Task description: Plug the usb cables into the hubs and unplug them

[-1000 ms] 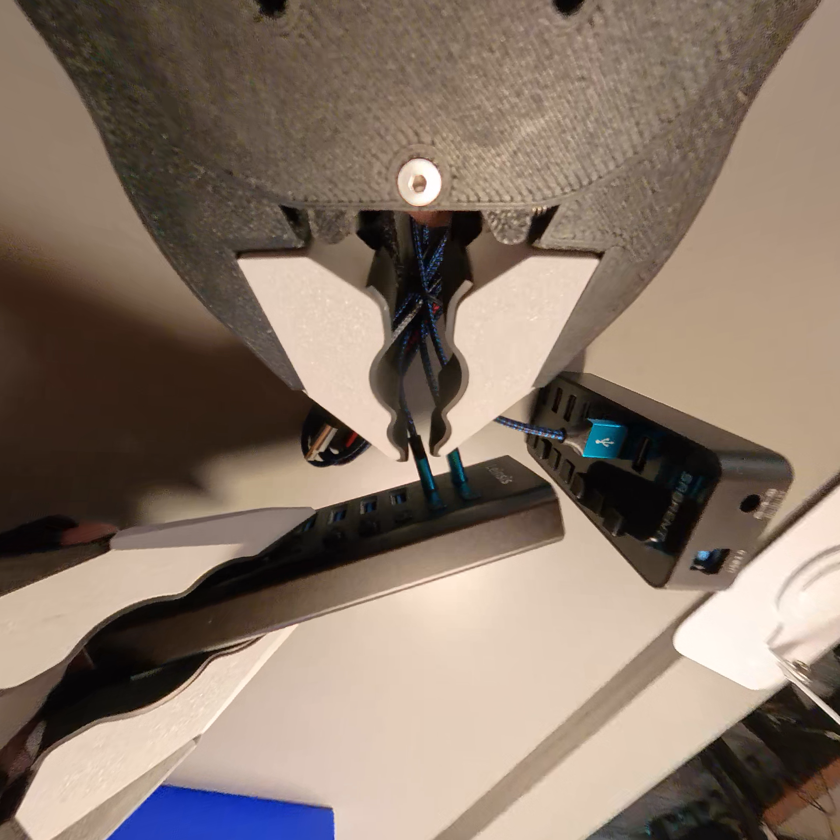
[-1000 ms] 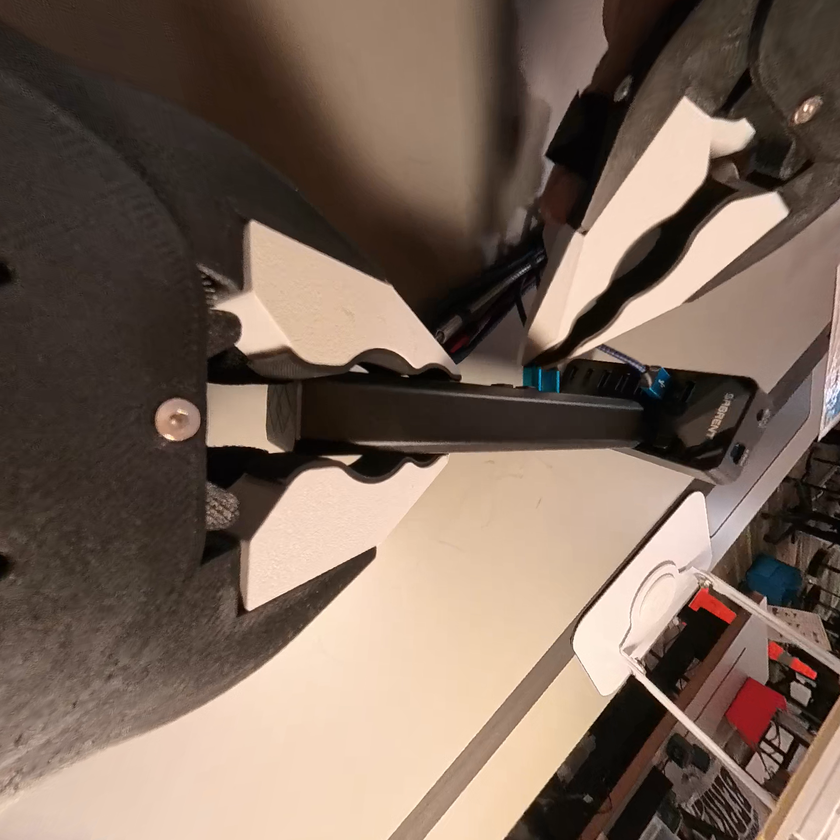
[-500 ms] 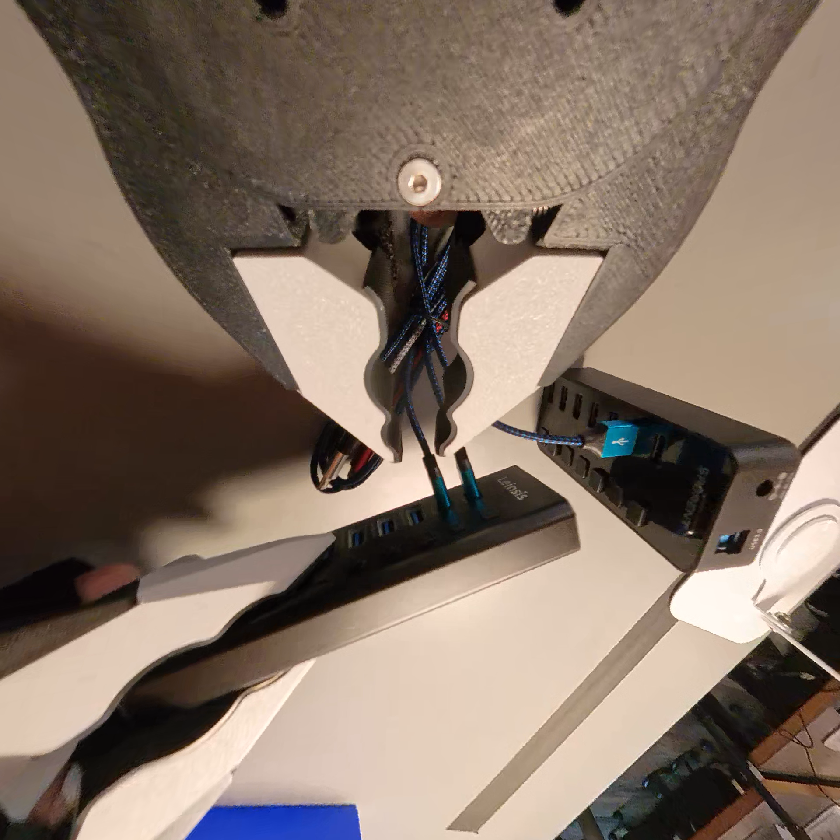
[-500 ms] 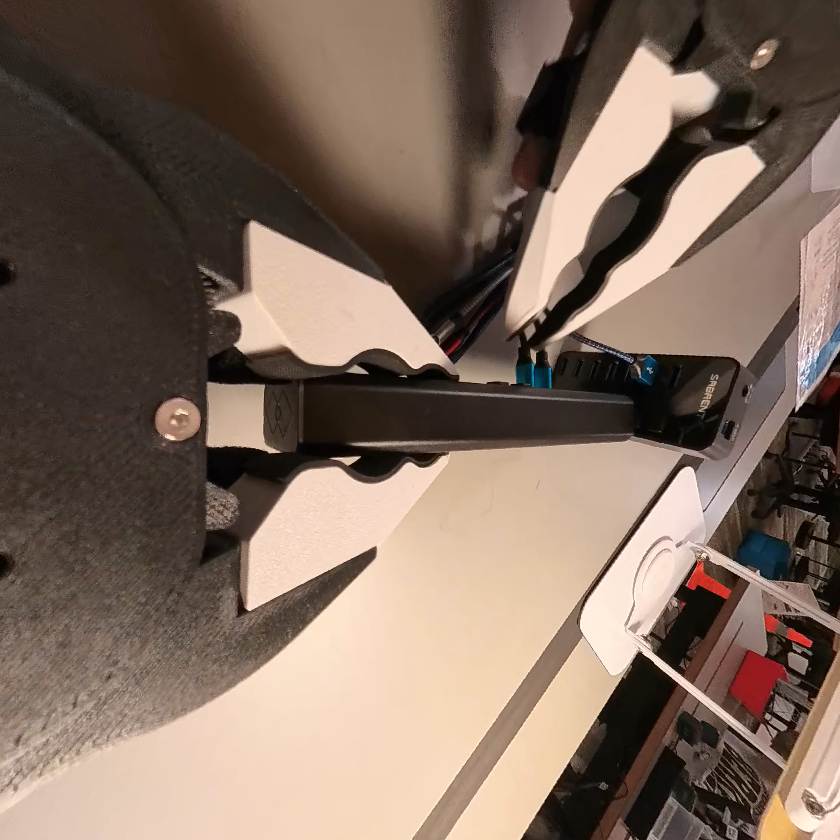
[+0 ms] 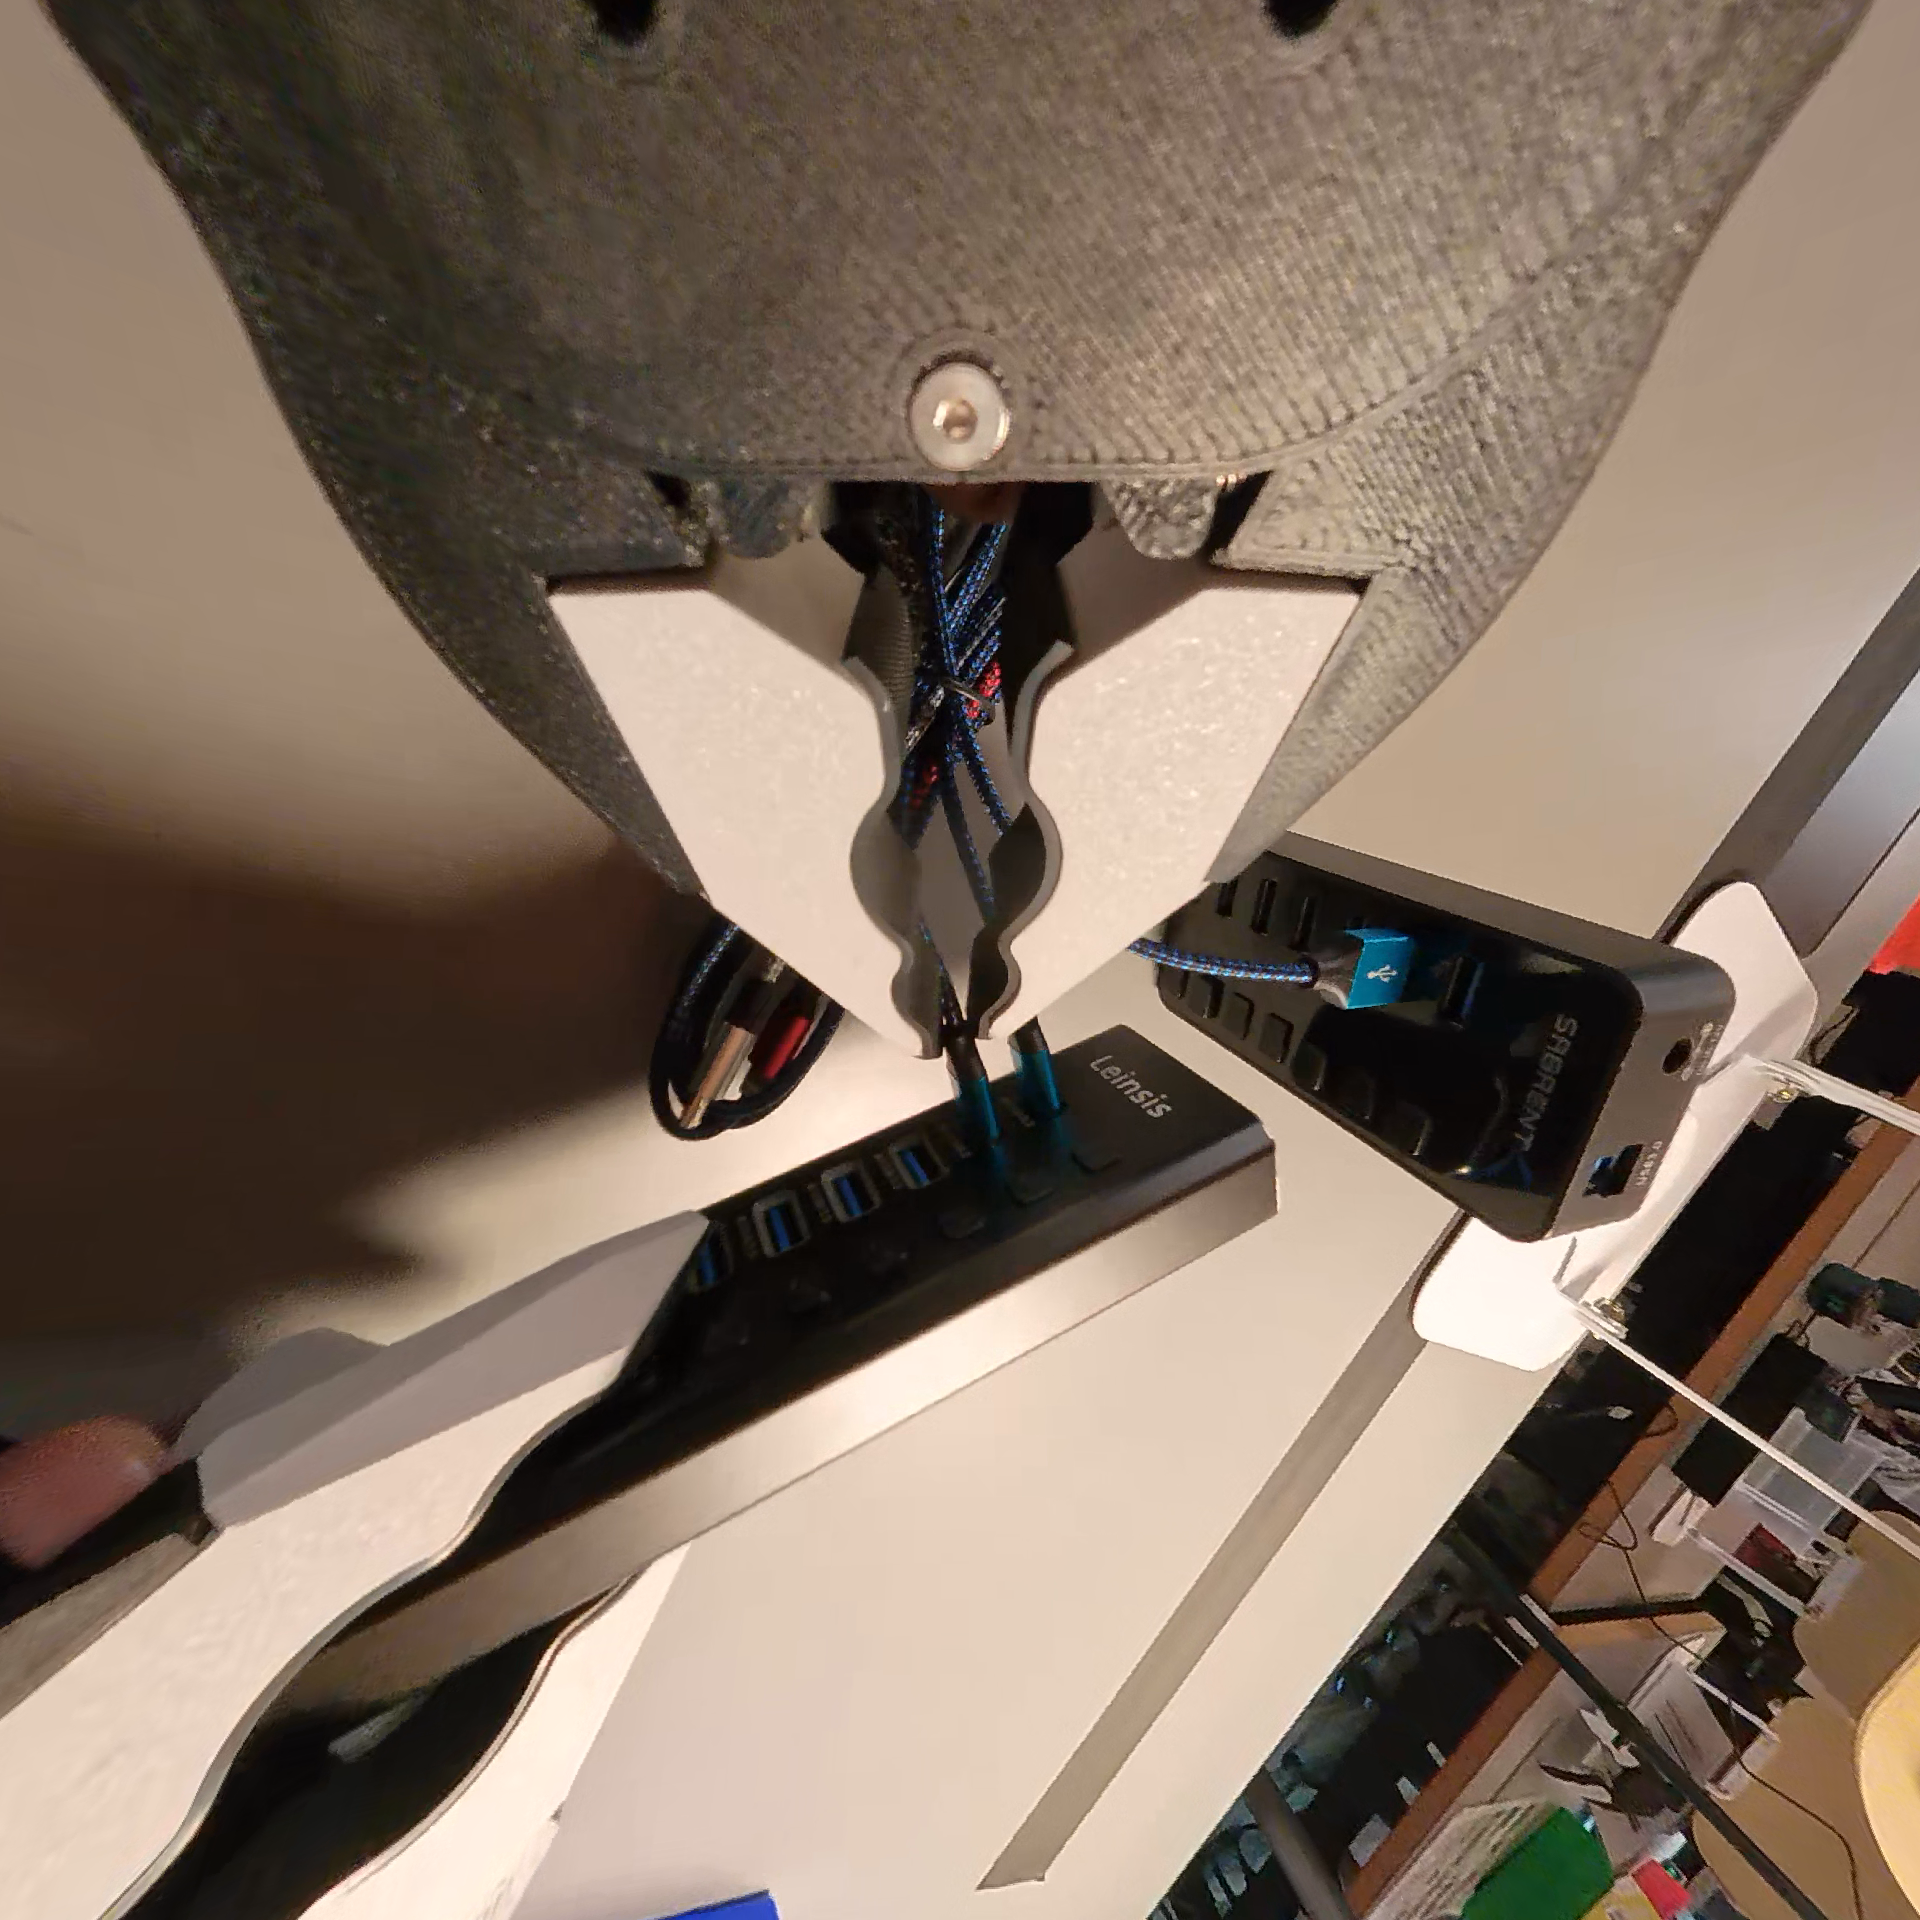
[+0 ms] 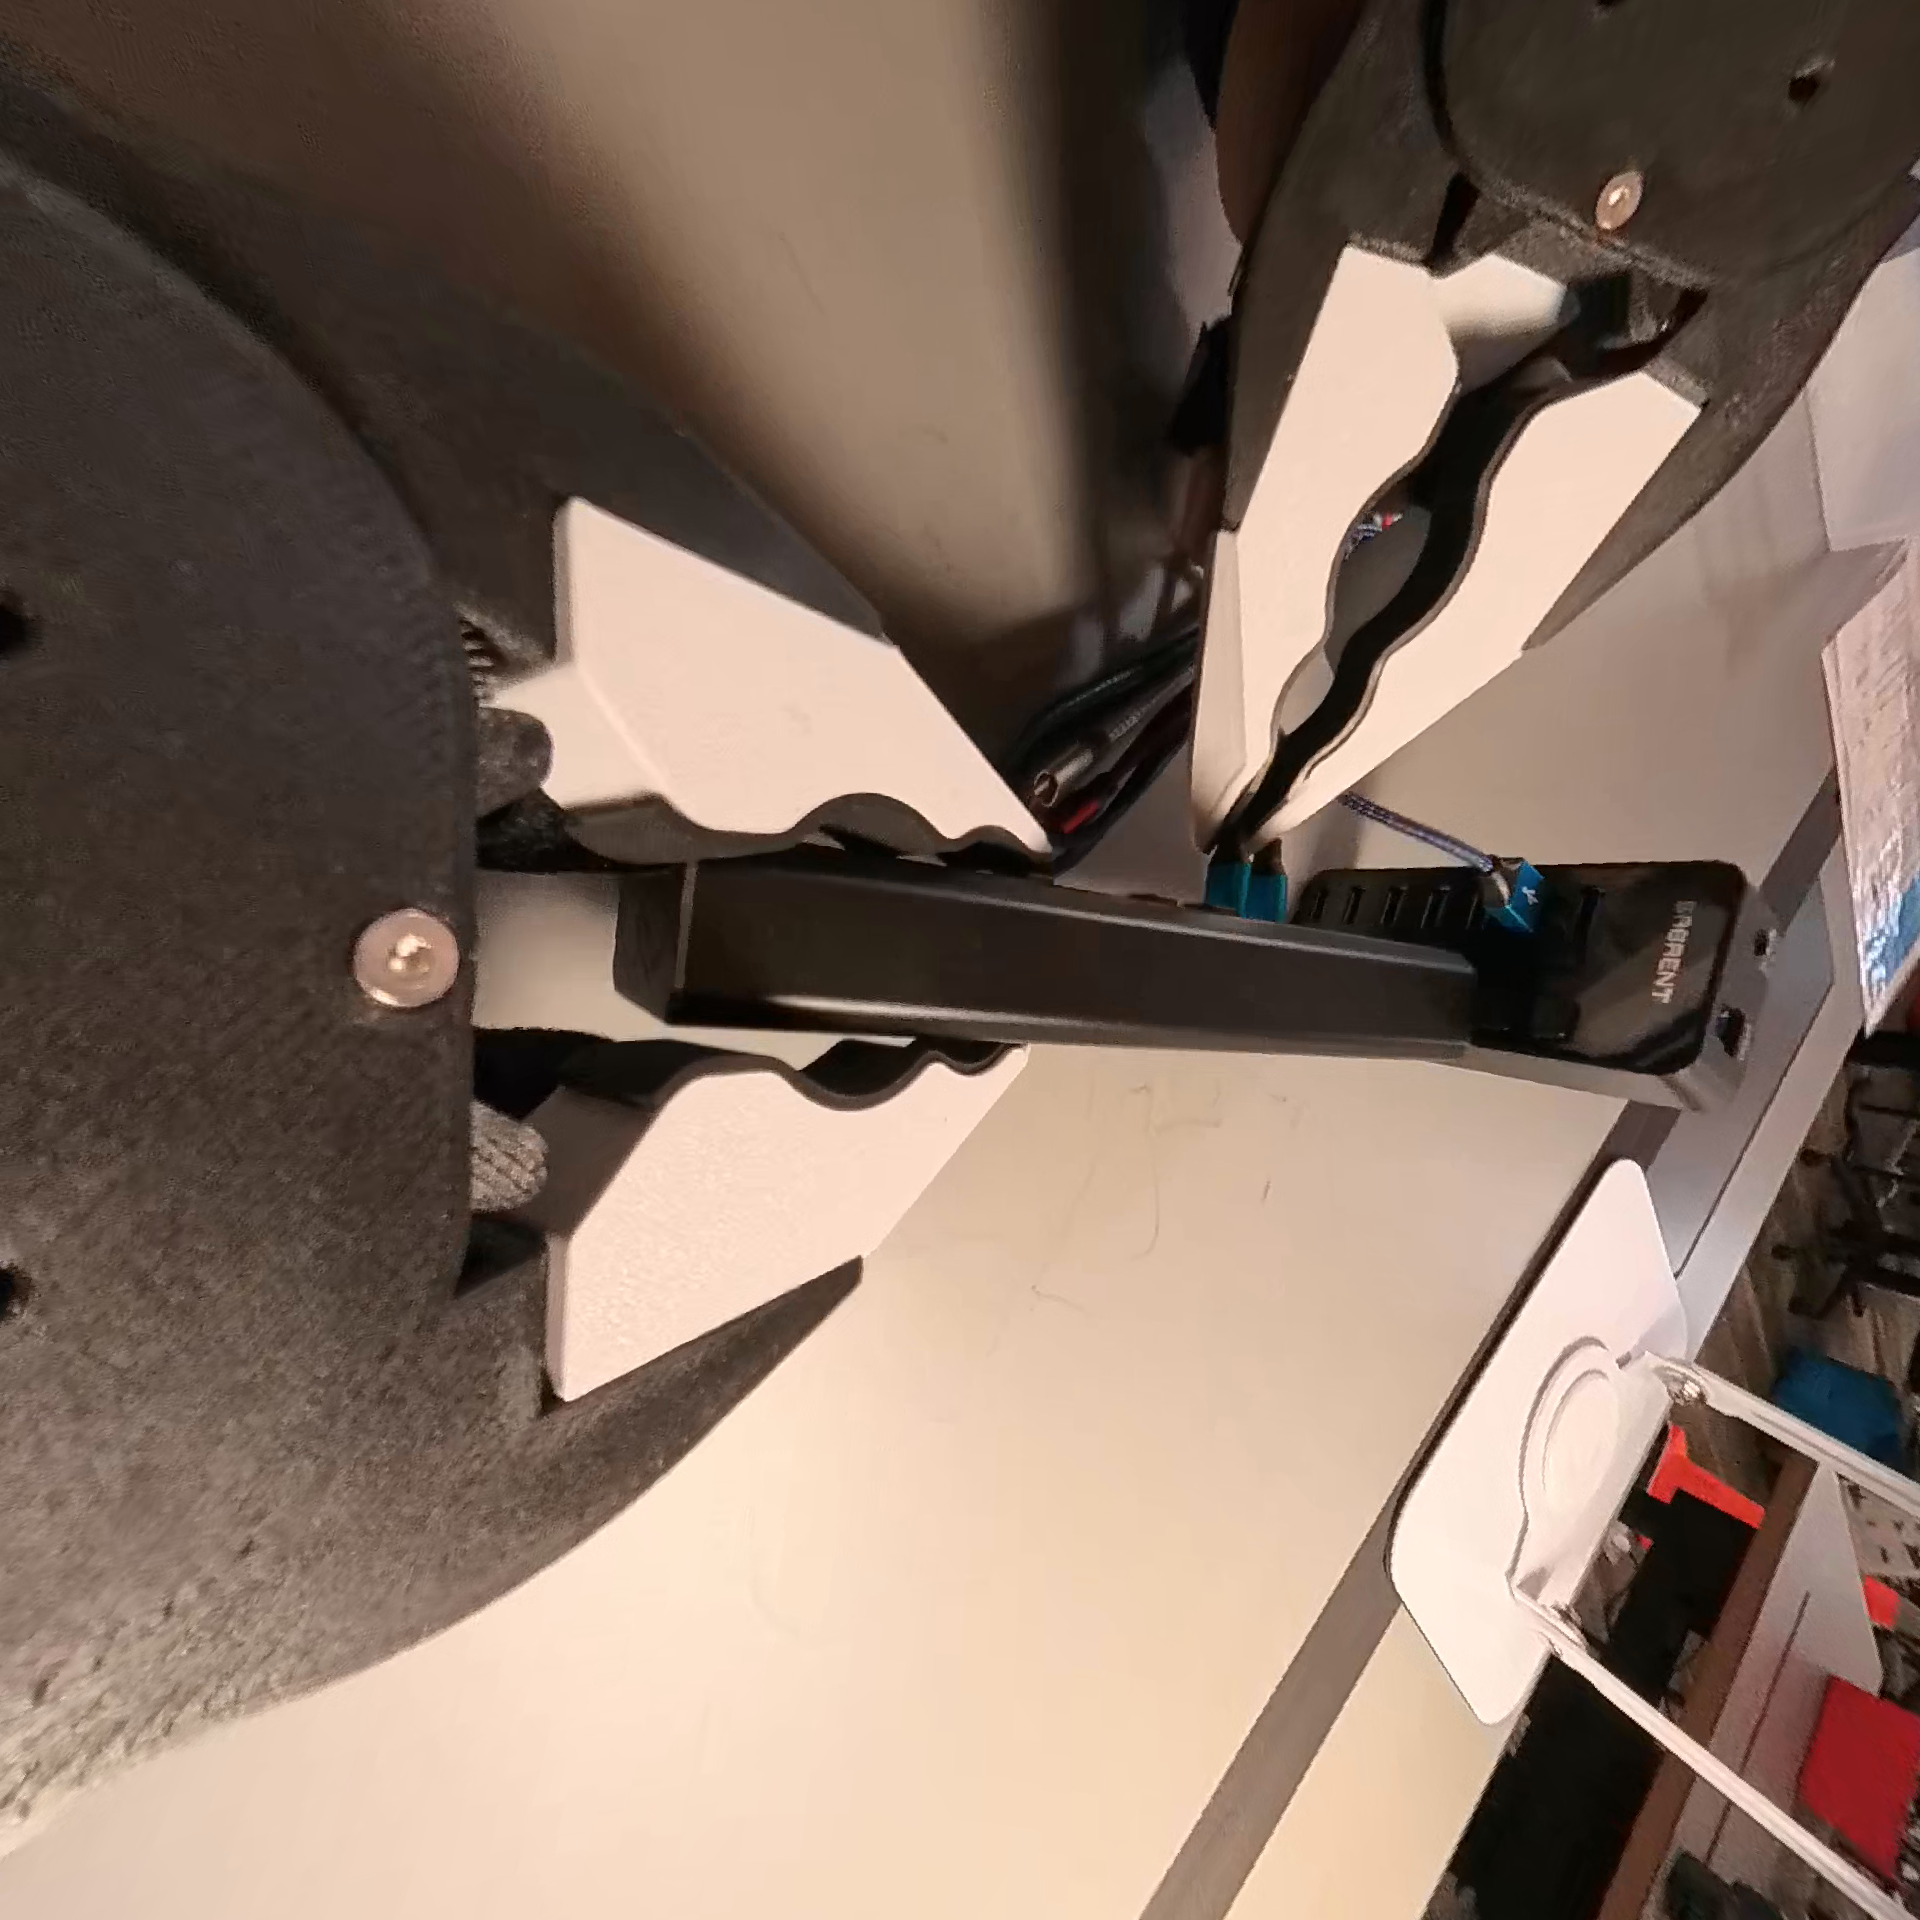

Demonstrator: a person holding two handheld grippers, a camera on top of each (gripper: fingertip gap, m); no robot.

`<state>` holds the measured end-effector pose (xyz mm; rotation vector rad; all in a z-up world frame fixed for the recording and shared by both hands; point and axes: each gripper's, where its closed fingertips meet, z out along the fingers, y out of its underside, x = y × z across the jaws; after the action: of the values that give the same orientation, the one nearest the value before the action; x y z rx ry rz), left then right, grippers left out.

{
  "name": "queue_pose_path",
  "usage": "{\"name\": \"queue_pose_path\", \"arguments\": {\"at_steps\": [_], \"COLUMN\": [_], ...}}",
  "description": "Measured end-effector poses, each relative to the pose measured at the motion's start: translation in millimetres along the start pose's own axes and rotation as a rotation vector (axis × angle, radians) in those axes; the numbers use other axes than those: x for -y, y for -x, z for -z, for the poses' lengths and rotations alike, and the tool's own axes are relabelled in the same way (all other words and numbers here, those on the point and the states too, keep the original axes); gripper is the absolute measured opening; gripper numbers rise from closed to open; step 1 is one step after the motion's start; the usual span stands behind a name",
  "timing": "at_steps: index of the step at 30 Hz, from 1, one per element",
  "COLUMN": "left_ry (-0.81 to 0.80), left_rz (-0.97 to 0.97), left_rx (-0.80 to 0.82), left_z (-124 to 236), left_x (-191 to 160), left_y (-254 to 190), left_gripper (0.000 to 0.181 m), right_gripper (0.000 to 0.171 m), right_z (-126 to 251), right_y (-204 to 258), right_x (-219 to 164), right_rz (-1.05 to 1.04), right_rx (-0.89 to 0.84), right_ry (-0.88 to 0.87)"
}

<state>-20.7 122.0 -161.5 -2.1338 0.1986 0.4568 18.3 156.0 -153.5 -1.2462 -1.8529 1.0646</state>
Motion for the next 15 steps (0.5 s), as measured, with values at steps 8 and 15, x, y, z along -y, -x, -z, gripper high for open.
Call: {"name": "queue_pose_path", "arguments": {"at_steps": [8,15], "left_ry": [0.005,0.003], "left_rz": [-0.042,-0.054], "left_rx": [-0.02,-0.021], "left_z": [-3.8,-4.2], "left_x": [-5.4,-5.9], "left_y": [-2.8,-2.5], "left_gripper": [0.007,0.007], "right_gripper": [0.041,0.043], "right_z": [-3.9,-7.5], "right_y": [12.2,11.5], "right_x": [-19.4,-11.6], "right_rz": [0.014,-0.089], "right_rx": [0.131,0.226], "right_ry": [0.124,0.166]}}
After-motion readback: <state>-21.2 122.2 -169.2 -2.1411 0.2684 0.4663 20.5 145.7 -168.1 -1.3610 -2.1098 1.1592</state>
